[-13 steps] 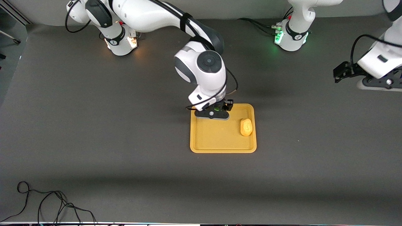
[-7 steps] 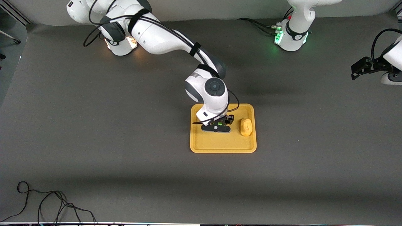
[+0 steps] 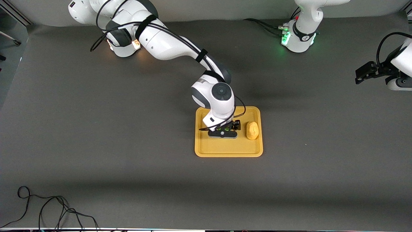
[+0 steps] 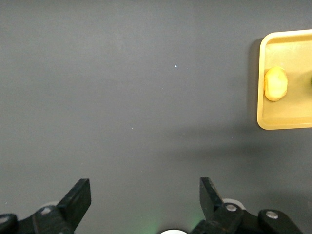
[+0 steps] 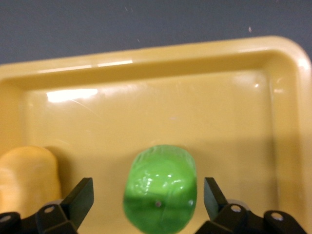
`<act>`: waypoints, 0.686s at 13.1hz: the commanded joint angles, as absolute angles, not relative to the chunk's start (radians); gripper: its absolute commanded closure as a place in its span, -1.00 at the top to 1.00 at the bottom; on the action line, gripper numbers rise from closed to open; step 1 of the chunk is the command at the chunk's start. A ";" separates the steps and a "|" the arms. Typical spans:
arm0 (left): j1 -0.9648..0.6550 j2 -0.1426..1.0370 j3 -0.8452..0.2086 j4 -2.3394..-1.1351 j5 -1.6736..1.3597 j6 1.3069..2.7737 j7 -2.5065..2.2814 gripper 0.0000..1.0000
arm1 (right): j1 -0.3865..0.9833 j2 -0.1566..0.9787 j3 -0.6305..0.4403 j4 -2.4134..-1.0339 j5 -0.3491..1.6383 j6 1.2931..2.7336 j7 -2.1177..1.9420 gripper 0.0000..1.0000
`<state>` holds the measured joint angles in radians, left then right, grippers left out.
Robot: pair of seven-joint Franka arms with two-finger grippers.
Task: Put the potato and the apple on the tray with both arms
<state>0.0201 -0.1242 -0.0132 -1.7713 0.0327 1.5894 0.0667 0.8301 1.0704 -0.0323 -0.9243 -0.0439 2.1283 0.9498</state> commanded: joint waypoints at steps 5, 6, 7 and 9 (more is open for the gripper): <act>0.018 -0.106 -0.015 -1.750 0.031 1.565 0.086 0.99 | 0.776 0.709 -0.044 -0.930 -0.064 1.705 0.944 1.00; 0.018 -0.106 -0.015 -1.752 0.031 1.565 0.086 0.99 | 0.750 0.665 -0.044 -0.933 -0.064 1.634 0.878 1.00; 0.017 -0.104 -0.015 -1.752 0.031 1.563 0.086 0.99 | 0.724 0.611 -0.055 -0.945 -0.063 1.555 0.812 1.00; 0.017 -0.104 -0.015 -1.752 0.031 1.565 0.086 0.99 | 0.637 0.464 -0.063 -1.081 -0.058 1.516 0.651 1.00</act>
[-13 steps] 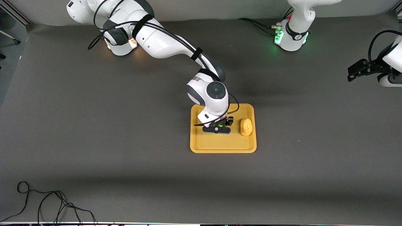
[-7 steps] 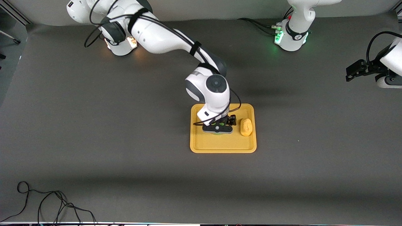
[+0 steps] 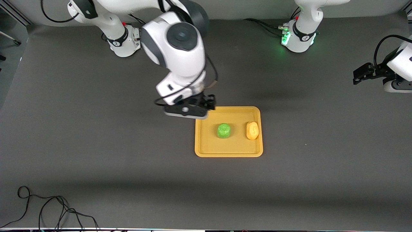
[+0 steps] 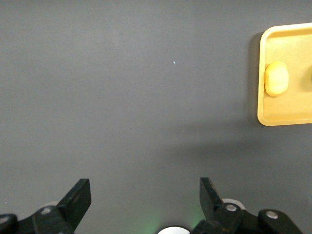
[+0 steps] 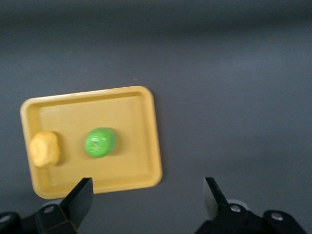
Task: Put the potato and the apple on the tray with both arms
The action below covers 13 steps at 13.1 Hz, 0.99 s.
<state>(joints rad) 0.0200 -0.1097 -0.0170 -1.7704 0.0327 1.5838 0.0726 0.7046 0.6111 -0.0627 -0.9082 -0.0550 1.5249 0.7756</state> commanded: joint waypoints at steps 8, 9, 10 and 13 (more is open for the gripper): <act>0.017 -0.103 -0.015 -1.755 0.029 1.563 0.100 0.99 | 0.079 0.034 0.040 -1.578 -0.035 1.594 0.151 1.00; 0.015 -0.103 -0.015 -1.755 0.029 1.563 0.100 0.99 | 0.037 0.025 0.040 -1.586 -0.025 1.594 0.106 1.00; 0.015 -0.103 -0.017 -1.755 0.029 1.563 0.100 0.99 | -0.001 0.022 0.040 -1.589 -0.012 1.594 0.063 1.00; 0.015 -0.103 -0.017 -1.755 0.029 1.565 0.100 0.99 | -0.031 0.023 -0.007 -1.594 0.008 1.600 -0.007 1.00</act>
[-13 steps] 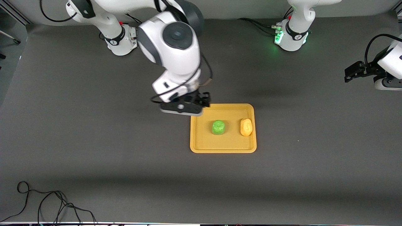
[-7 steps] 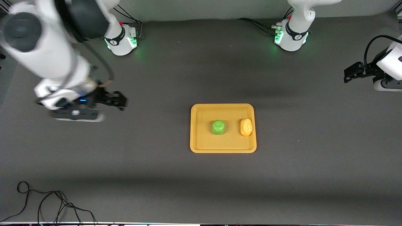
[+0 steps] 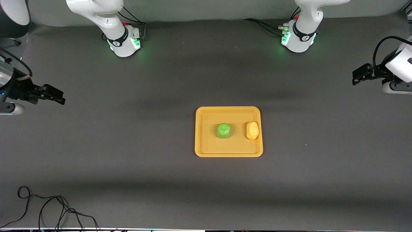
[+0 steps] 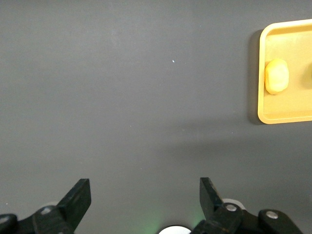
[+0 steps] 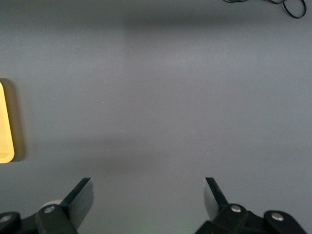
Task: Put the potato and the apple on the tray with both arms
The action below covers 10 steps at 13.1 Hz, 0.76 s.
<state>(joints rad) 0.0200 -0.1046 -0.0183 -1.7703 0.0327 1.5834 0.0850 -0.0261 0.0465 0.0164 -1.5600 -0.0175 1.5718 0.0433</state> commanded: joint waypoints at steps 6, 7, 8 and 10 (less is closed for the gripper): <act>0.017 -0.095 -0.015 -1.756 0.029 1.566 0.100 0.99 | -0.025 0.026 -0.018 -1.586 0.003 1.598 -0.014 1.00; 0.017 -0.095 -0.015 -1.756 0.029 1.568 0.100 0.99 | -0.023 0.025 -0.018 -1.586 0.003 1.595 -0.009 1.00; 0.017 -0.094 -0.015 -1.756 0.029 1.568 0.101 0.98 | -0.023 0.025 -0.018 -1.585 0.003 1.592 -0.005 1.00; 0.018 -0.091 -0.015 -1.756 0.028 1.568 0.110 0.98 | -0.025 0.023 -0.018 -1.585 0.005 1.591 -0.002 1.00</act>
